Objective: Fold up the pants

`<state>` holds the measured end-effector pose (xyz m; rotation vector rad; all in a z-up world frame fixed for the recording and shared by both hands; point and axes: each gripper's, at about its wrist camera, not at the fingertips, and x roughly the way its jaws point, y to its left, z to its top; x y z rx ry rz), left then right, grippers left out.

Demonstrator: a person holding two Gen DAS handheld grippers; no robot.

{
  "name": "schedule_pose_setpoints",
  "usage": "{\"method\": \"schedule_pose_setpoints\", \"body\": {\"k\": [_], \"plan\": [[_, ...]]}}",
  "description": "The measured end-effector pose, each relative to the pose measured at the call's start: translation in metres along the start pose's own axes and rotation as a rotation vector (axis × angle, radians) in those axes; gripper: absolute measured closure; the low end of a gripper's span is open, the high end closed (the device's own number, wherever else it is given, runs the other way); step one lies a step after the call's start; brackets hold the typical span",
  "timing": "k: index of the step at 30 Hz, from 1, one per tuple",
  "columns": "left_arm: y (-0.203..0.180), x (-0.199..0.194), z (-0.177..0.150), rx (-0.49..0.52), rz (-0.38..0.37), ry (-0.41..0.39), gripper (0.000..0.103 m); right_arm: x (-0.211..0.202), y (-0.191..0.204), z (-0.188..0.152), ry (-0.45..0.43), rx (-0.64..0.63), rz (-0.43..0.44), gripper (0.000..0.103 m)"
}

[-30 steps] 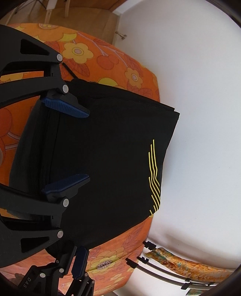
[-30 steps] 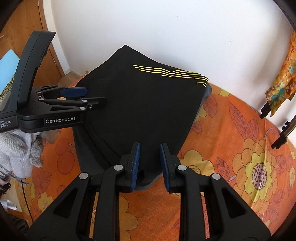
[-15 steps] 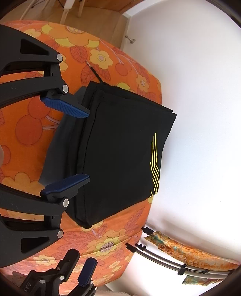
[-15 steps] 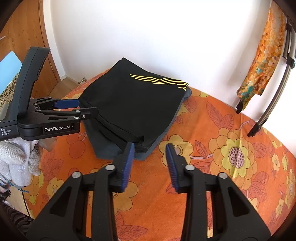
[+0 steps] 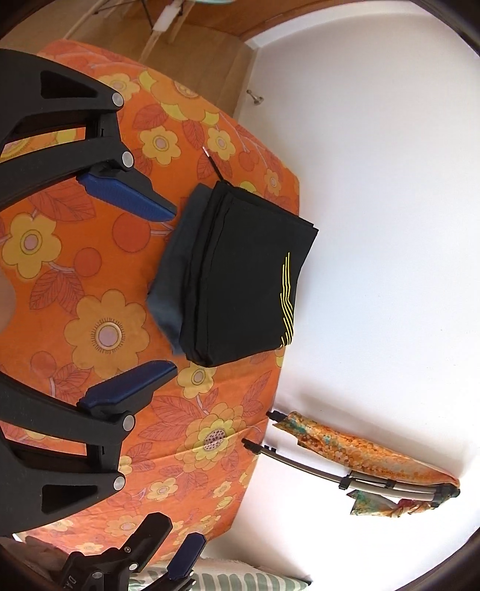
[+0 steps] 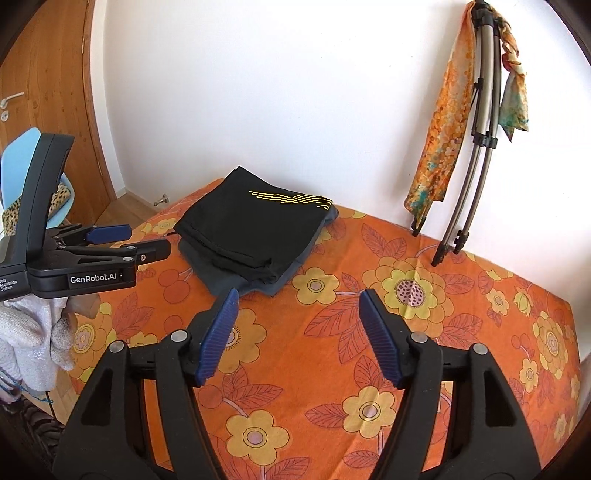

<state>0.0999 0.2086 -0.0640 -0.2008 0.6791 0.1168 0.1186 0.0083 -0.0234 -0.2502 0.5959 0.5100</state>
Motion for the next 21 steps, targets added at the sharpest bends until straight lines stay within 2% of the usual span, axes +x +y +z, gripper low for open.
{"method": "schedule_pose_setpoints", "body": {"k": [3, 5, 6, 8, 14, 17, 19, 21], "plan": [[-0.007, -0.016, -0.012, -0.021, 0.016, -0.027, 0.022, -0.018, -0.004, -0.008, -0.031, 0.003, -0.023, 0.030], [-0.014, -0.022, -0.016, -0.006, 0.041, -0.036, 0.022, -0.026, -0.006, -0.011, -0.041, -0.005, -0.031, 0.023], [-0.018, -0.023, -0.017, 0.007, 0.048, -0.039, 0.021, -0.029, -0.007, -0.013, -0.051, -0.005, -0.033, 0.016], [-0.029, -0.024, -0.018, 0.042, 0.063, -0.041, 0.021, -0.036, -0.010, -0.017, -0.078, 0.003, -0.049, 0.011], [-0.051, -0.026, -0.026, 0.096, 0.048, -0.033, 0.021, -0.033, -0.020, -0.029, -0.060, 0.046, -0.027, 0.010], [-0.056, -0.033, -0.029, 0.129, 0.073, -0.061, 0.021, -0.028, -0.027, -0.034, -0.052, 0.057, -0.046, 0.010], [-0.055, -0.034, -0.030, 0.134, 0.080, -0.071, 0.016, -0.025, -0.031, -0.037, -0.046, 0.067, -0.057, 0.010], [-0.052, -0.033, -0.031, 0.120, 0.072, -0.067, 0.016, -0.020, -0.035, -0.040, -0.035, 0.083, -0.057, 0.010]]}}
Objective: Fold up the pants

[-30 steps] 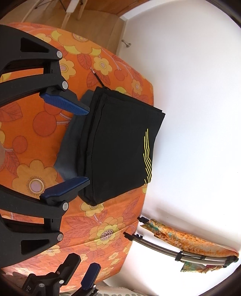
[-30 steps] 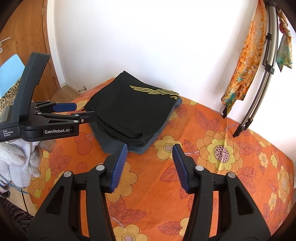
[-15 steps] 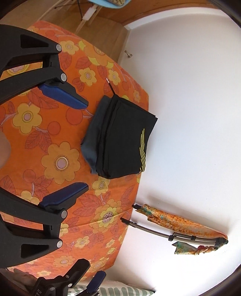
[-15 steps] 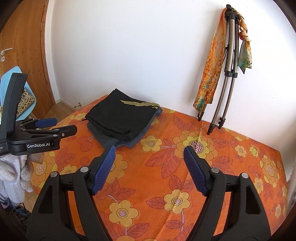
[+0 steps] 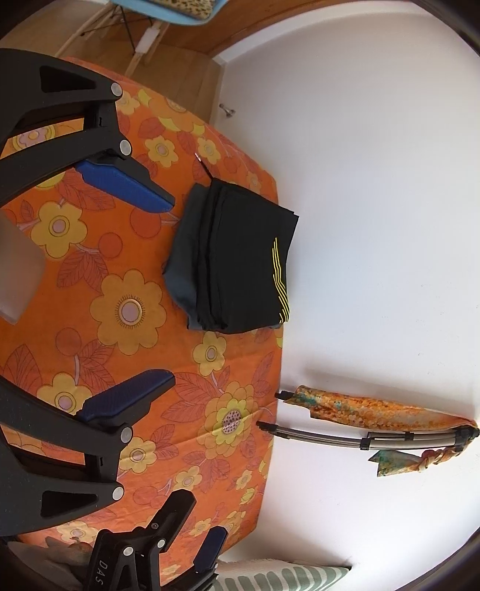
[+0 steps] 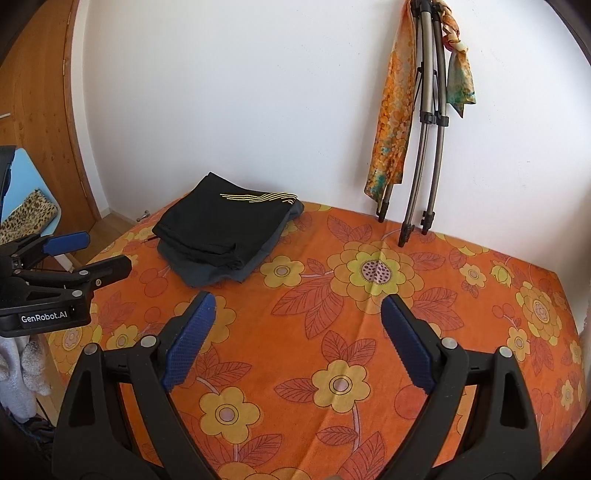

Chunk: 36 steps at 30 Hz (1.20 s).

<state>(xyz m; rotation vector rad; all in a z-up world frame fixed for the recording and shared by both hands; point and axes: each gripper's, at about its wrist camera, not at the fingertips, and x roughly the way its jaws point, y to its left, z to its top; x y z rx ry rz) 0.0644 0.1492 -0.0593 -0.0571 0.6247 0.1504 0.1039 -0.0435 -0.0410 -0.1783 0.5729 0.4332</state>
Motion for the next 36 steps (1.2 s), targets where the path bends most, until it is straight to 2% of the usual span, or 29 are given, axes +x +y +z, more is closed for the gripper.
{"method": "schedule_pose_setpoints", "body": {"k": [6, 9, 13, 19, 36], "plan": [[0.004, 0.011, -0.006, -0.007, -0.018, 0.044, 0.016, 0.014, 0.002, -0.006, 0.032, -0.004, -0.005, 0.010], [0.008, 0.014, -0.008, -0.006, 0.006, 0.048, 0.016, 0.016, 0.007, -0.005, 0.030, -0.020, -0.010, 0.010], [0.014, 0.015, -0.008, -0.034, -0.010, 0.064, 0.016, 0.016, 0.012, -0.002, 0.019, -0.028, -0.004, 0.010], [0.016, 0.012, -0.008, -0.028, 0.011, 0.047, 0.016, 0.020, 0.015, -0.003, 0.024, -0.026, 0.000, 0.010], [0.015, 0.016, -0.008, -0.018, 0.004, 0.052, 0.016, 0.023, 0.013, -0.005, 0.038, -0.014, 0.011, 0.010]]}}
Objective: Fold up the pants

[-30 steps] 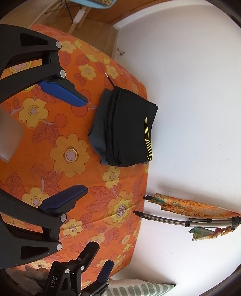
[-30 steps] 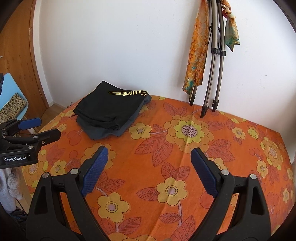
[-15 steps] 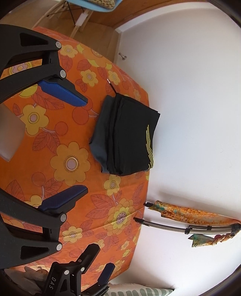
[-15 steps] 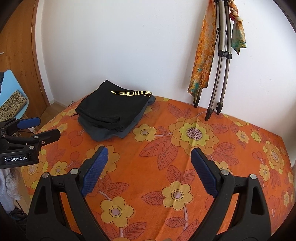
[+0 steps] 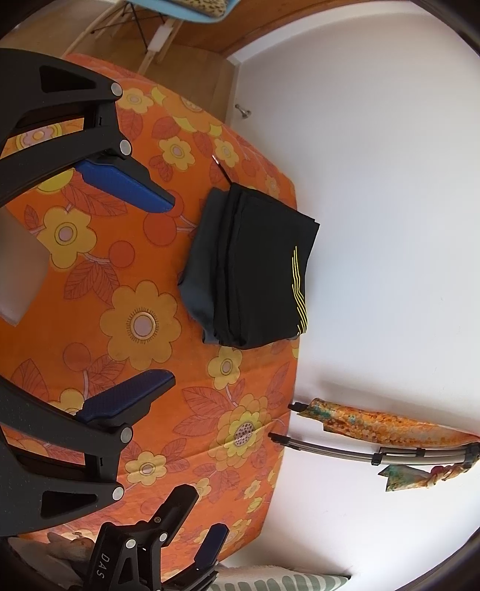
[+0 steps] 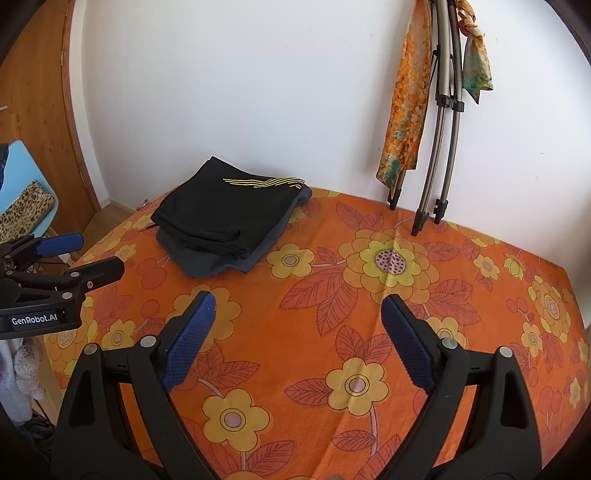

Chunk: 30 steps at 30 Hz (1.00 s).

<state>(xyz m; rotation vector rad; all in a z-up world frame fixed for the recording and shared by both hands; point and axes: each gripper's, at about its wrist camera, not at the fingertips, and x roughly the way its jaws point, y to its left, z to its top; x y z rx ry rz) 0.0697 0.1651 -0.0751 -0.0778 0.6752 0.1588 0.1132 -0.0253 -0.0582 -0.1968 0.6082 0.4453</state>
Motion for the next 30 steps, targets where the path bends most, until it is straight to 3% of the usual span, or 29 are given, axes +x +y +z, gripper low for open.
{"method": "schedule_pose_setpoints", "body": {"k": [30], "plan": [[0.0028, 0.0009, 0.0005, -0.016, 0.002, 0.002, 0.016, 0.0002, 0.0017, 0.0002, -0.003, -0.012, -0.007, 0.010]]}}
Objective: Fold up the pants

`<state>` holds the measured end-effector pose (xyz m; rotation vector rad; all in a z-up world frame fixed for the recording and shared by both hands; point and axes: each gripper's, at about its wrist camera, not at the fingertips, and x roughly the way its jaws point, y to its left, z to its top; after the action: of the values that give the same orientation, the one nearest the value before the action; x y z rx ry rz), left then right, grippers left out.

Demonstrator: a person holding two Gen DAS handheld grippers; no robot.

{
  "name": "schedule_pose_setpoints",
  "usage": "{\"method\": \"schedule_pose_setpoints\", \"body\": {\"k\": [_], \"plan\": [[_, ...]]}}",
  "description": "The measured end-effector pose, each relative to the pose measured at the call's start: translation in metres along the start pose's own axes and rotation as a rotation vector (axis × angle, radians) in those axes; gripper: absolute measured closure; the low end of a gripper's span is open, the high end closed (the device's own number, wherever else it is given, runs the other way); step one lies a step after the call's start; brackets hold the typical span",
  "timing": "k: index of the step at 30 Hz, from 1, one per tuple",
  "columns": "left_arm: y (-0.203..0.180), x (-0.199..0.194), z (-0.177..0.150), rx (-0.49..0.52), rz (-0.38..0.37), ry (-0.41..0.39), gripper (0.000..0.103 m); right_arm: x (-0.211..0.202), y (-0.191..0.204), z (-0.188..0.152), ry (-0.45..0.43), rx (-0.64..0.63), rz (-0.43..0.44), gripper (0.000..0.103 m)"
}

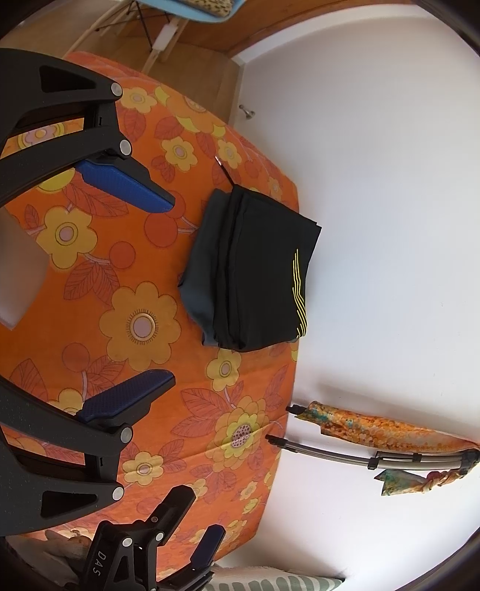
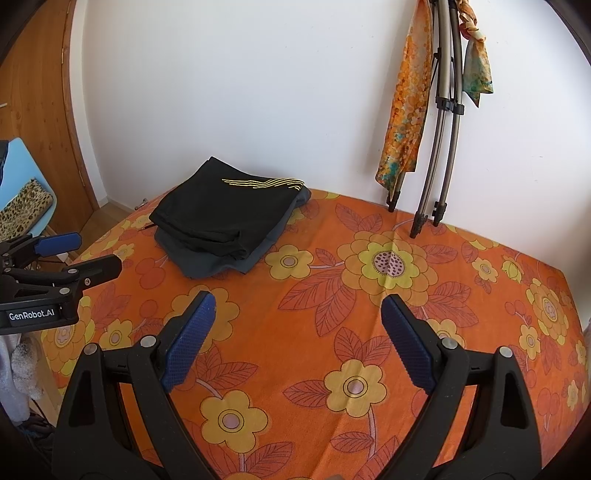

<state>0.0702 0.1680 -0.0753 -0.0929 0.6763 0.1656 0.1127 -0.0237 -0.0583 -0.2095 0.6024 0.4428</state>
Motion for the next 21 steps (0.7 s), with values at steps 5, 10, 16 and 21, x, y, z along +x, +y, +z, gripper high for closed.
{"method": "schedule_pose_setpoints", "body": {"k": [5, 10, 16, 21], "plan": [[0.0002, 0.0001, 0.0004, 0.001, 0.001, -0.002, 0.016, 0.0002, 0.0002, 0.0003, 0.000, -0.001, -0.002, 0.010], [0.0023, -0.0004, 0.0004, -0.008, 0.007, -0.007, 0.016, 0.0006, 0.0005, 0.0004, 0.000, 0.000, -0.002, 0.010], [0.0027, 0.0004, -0.0004, -0.011, 0.004, -0.002, 0.016, 0.0010, 0.0011, -0.0007, 0.003, -0.001, 0.000, 0.010], [0.0006, -0.0046, -0.0006, 0.002, 0.019, -0.036, 0.016, 0.0014, 0.0013, -0.0011, 0.004, -0.003, -0.001, 0.010]]}}
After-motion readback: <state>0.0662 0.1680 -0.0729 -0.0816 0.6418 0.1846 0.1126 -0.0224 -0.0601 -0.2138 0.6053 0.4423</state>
